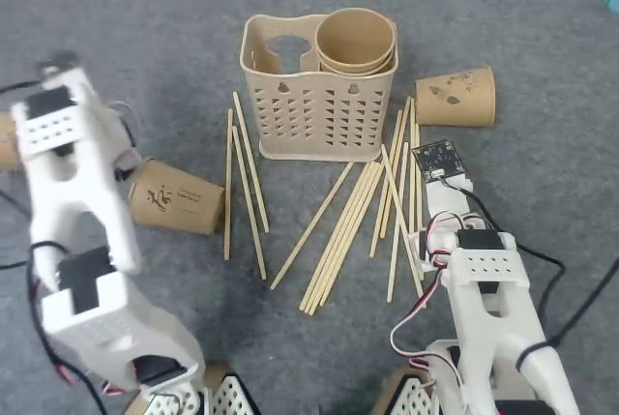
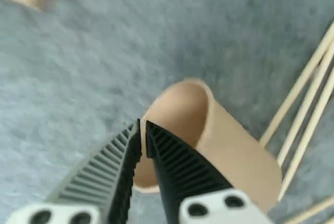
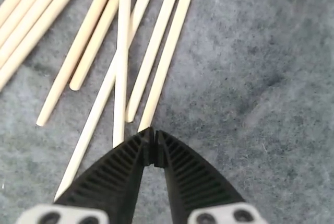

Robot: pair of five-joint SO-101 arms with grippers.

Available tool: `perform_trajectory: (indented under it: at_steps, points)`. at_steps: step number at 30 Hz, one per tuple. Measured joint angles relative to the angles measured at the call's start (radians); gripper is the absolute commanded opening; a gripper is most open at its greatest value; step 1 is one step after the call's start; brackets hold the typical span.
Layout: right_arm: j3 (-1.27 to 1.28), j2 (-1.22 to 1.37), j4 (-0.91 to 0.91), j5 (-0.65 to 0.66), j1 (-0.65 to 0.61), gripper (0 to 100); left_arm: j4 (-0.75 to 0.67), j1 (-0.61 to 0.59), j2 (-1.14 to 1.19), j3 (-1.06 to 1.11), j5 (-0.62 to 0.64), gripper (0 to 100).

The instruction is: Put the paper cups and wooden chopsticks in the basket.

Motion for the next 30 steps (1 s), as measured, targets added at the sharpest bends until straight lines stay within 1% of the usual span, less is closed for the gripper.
perform_trajectory:
  at_steps: [2, 5, 11, 14, 17, 23, 30]
  points:
    - [0.000, 0.000, 0.000, 0.000, 0.000, 0.8, -0.009, 0.029, 0.000, 0.037, 0.000, 1]
    - [0.000, 0.000, 0.000, 0.000, 0.000, 0.8, 0.018, 0.078, -0.020, 0.097, 0.000, 1]
    - [0.000, 0.000, 0.000, 0.000, 0.000, 0.8, 0.115, 0.181, -0.173, 0.175, 0.000, 1]
    - [0.000, 0.000, 0.000, 0.000, 0.000, 0.8, 0.164, 0.253, -0.253, 0.206, 0.000, 1]
    - [0.000, 0.000, 0.000, 0.000, 0.000, 0.8, 0.180, 0.344, -0.299, 0.250, -0.003, 1]
    - [0.000, 0.000, 0.000, 0.000, 0.000, 0.8, 0.187, 0.522, -0.302, 0.296, -0.104, 1]
    - [0.000, 0.000, 0.000, 0.000, 0.000, 0.8, 0.187, 0.565, -0.302, 0.256, -0.110, 2]
